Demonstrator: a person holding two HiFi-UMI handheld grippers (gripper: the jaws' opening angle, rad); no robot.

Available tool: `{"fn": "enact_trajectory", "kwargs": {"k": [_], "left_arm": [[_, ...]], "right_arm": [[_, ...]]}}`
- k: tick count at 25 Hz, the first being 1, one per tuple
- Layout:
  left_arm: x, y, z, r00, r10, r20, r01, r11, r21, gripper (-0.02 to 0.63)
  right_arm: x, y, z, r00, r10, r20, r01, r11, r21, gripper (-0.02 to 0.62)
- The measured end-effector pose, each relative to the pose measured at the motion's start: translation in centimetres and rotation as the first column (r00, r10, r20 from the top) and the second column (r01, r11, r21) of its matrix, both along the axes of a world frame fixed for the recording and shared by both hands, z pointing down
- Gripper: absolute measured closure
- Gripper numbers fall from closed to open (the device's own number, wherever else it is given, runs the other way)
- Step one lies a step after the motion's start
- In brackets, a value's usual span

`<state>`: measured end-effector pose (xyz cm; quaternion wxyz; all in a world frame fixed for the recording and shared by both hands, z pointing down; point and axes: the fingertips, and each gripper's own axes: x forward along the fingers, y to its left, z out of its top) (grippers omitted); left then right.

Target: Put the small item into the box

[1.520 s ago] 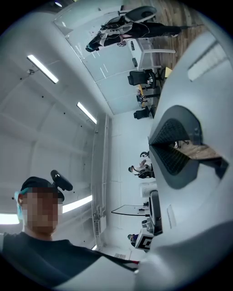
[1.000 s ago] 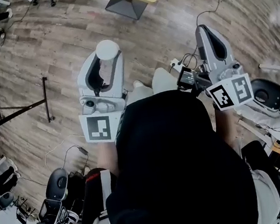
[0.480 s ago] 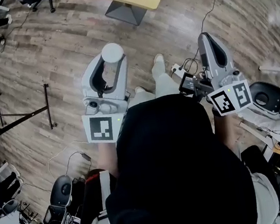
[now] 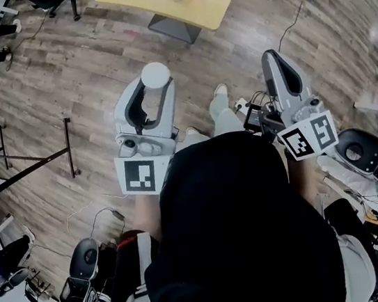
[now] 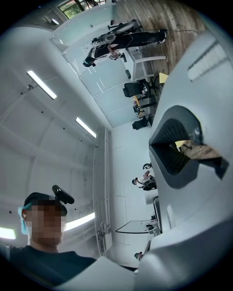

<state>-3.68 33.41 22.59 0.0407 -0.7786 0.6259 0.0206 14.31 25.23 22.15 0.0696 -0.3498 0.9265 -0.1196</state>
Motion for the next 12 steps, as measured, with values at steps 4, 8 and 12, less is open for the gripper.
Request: {"fn": "enact_trajectory", "kwargs": {"k": [4,8,12], "left_arm": [[-0.2,-3.1,-0.4,1.000,-0.010,0.009,0.010,1.000,-0.004,0.440],[0.4,-5.7,-0.5,0.999,-0.034,0.008,0.034,0.999,-0.012,0.439],[1.3,-8.5,-0.5,0.998,-0.056,0.014,0.057,0.998,-0.021,0.439]], "right_arm": [[-0.6,-3.1,0.0,1.000,-0.020,-0.003,0.020,1.000,-0.011,0.594],[-0.8,-5.5,0.2,0.998,-0.061,-0.011,0.060,0.998,-0.016,0.594],[-0.7,-8.4,0.0,0.994,-0.106,-0.017,0.107,0.994,0.004,0.594]]}}
